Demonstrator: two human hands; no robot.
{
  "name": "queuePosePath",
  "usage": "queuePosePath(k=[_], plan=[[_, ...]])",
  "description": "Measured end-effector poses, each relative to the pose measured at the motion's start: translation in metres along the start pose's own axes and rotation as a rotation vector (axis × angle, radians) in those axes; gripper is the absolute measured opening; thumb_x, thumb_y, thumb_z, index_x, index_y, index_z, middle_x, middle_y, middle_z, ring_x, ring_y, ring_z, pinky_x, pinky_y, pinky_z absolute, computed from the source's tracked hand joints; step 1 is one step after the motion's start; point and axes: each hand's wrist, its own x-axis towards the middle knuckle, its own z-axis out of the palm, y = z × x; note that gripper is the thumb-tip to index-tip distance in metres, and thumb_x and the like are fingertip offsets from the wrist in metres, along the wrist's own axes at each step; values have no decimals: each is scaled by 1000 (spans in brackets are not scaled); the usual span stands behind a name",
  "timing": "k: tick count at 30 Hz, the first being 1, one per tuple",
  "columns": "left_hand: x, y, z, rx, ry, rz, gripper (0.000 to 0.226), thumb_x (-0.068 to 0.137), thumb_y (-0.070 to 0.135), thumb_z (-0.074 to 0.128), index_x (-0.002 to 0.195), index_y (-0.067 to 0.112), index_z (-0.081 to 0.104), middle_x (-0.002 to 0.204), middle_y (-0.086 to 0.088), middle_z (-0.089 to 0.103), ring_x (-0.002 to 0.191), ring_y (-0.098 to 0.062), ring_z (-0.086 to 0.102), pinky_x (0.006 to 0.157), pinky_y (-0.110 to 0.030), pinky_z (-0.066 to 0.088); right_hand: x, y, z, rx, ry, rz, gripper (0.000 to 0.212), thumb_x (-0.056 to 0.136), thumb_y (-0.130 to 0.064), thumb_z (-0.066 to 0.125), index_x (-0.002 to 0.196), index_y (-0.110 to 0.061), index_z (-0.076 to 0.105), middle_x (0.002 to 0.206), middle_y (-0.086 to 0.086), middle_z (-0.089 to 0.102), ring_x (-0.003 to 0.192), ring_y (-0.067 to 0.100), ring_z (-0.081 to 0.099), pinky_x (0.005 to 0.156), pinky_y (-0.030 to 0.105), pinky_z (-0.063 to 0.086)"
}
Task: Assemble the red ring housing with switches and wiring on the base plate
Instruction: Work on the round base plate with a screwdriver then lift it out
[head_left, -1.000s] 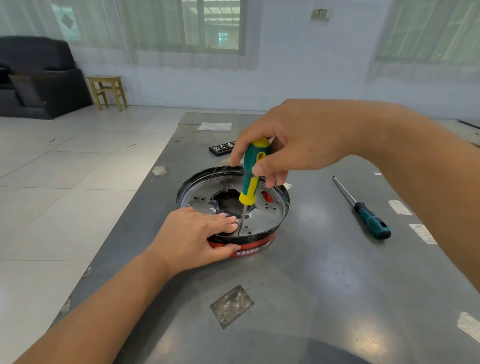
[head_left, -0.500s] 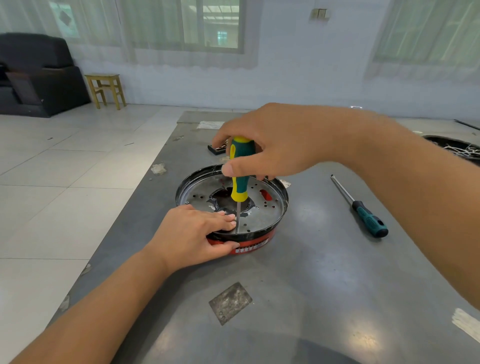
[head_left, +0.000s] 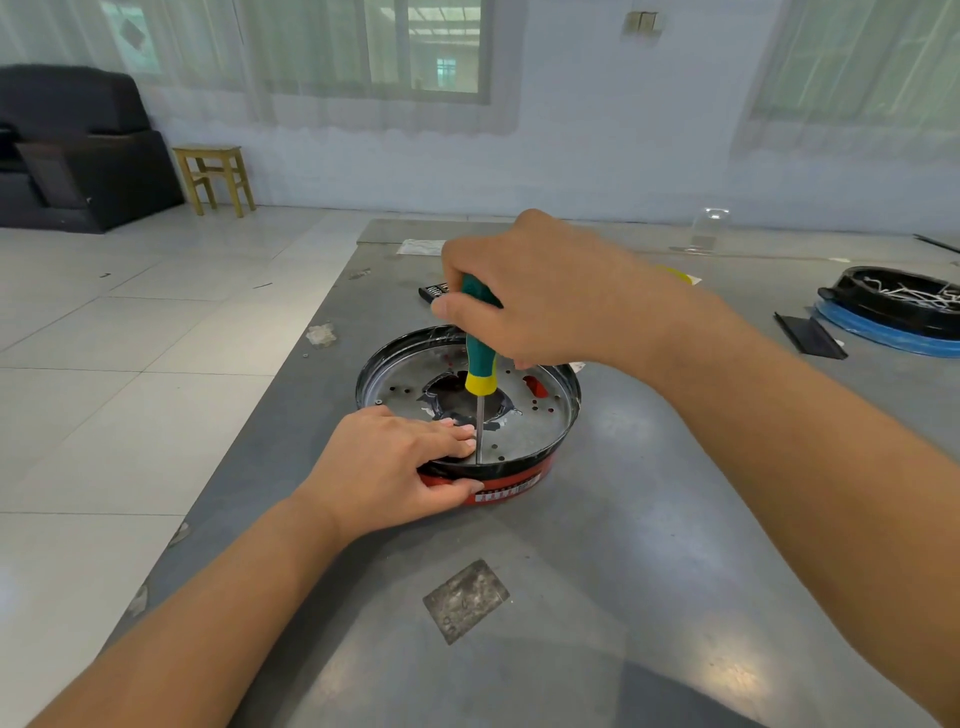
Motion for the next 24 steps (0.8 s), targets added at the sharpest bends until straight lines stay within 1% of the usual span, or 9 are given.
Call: queuePosePath(k=[2, 5, 7, 10, 14, 17, 19, 21, 24], plan=[[0, 0, 0, -3, -7, -6, 42, 83, 70, 58, 101, 40, 82, 112, 25, 76, 103, 5, 69, 75, -3, 23, 1, 0, -4, 69, -53, -14, 26, 103, -49, 48, 102, -26, 59, 70, -9, 60, 64, 4, 58, 56, 29, 41], [0, -1, 0, -11, -18, -14, 43, 84, 72, 57, 104, 41, 81, 115, 26, 75, 105, 7, 69, 75, -4, 23, 0, 5, -16, 230, -235, -16, 23, 102, -45, 53, 123, -36, 56, 84, -12, 70, 68, 0, 69, 70, 22, 51], [0, -2, 2, -7, -15, -15, 44, 84, 73, 57, 105, 42, 81, 115, 27, 74, 107, 8, 68, 75, -4, 22, -2, 9, -20, 304, -295, -14, 21, 101, -36, 57, 122, -38, 57, 89, -10, 74, 69, -1, 72, 75, 25, 54], [0, -2, 3, -4, -12, -5, 44, 85, 74, 58, 105, 42, 81, 114, 27, 75, 107, 7, 68, 74, -4, 22, -6, 10, -14, 294, -207, -24, 12, 100, -36, 59, 112, -33, 60, 85, -11, 73, 68, 0, 71, 76, 32, 57], [0, -2, 3, -8, -4, 3, 43, 84, 72, 59, 104, 41, 81, 112, 25, 76, 104, 6, 69, 74, -3, 22, -10, 10, -3, 250, -94, -8, 13, 99, -42, 59, 106, -30, 58, 78, -3, 70, 68, 9, 68, 69, 39, 57], [0, -2, 2, -4, -2, 11, 43, 84, 72, 58, 104, 41, 81, 113, 26, 75, 105, 7, 69, 74, -3, 21, -9, 9, 2, 227, -54, 7, 19, 100, -45, 57, 107, -27, 55, 76, -4, 66, 66, 10, 66, 60, 33, 55], [1, -2, 2, -2, 5, 15, 43, 84, 71, 58, 104, 41, 81, 113, 25, 75, 105, 7, 68, 71, -5, 25, -8, 8, 5, 200, -32, -4, 21, 100, -47, 56, 107, -27, 54, 75, -6, 64, 65, 9, 64, 54, 28, 47], [1, -2, 2, 1, 9, 19, 43, 84, 71, 58, 103, 40, 82, 113, 25, 76, 104, 7, 68, 66, -9, 31, -8, 8, 6, 197, -19, -5, 21, 100, -47, 55, 107, -27, 54, 75, -6, 64, 65, 8, 64, 53, 26, 44], [1, -2, 2, 4, 12, 20, 43, 84, 72, 58, 103, 41, 82, 112, 25, 76, 104, 6, 68, 69, -7, 27, -10, 8, 6, 191, -11, -22, 21, 101, -46, 55, 108, -27, 54, 74, -7, 63, 62, 5, 61, 54, 25, 46]])
